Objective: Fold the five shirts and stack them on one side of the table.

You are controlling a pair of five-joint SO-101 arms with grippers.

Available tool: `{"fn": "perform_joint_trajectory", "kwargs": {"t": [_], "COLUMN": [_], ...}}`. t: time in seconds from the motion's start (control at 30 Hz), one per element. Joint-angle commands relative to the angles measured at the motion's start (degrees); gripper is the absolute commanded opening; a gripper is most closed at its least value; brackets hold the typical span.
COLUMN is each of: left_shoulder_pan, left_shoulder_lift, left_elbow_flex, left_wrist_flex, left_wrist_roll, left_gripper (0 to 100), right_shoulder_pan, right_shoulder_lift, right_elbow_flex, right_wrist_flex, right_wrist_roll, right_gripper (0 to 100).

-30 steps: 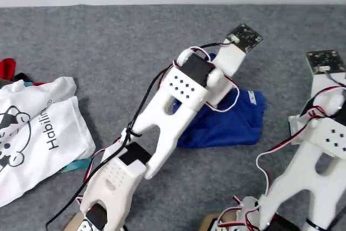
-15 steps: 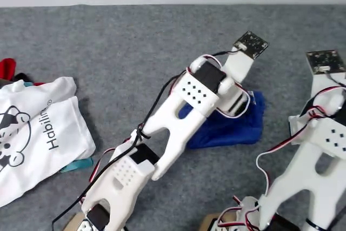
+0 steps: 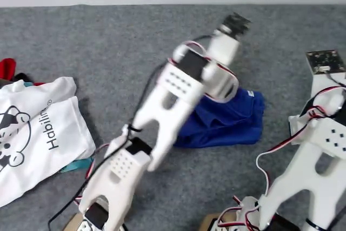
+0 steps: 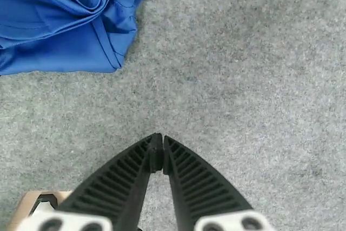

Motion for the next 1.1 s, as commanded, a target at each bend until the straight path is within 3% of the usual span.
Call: {"fn": "perform_joint_trajectory", "kwargs": {"t": [0.0,0.1,0.47,0.7,0.93,1.07], "left_shoulder_pan": [-5.3,-9.0,-21.5,-31.3,-38.6,-40.5], "left_shoulder_lift": [-6.9,-10.4,-35.8,-50.5,-59.6,-63.5], "left_elbow_flex": [0.7,6.6,38.6,56.9,65.9,71.0], "left_wrist_flex": [1.7,1.7,1.7,1.5,1.5,1.5], "left_wrist_roll": [-0.4,-4.7,-9.1,-11.1,-11.5,-16.0], "left_gripper": [10,1,0,0,0,0], "right_shoulder_pan": [-1.7,-5.8,-25.0,-33.5,-42.3,-47.3], "right_shoulder_lift": [-2.2,-0.7,11.2,15.9,23.4,27.0], "right_elbow_flex": [-3.0,-3.1,-4.4,-12.9,-17.9,-19.0], "right_wrist_flex": [0.4,0.4,-0.2,-1.0,0.7,3.7], "right_wrist_roll": [-0.6,-0.8,-16.8,-17.8,-17.3,-17.2], "right_gripper": [0.9,0.9,0.9,0.9,1.1,14.2]}}
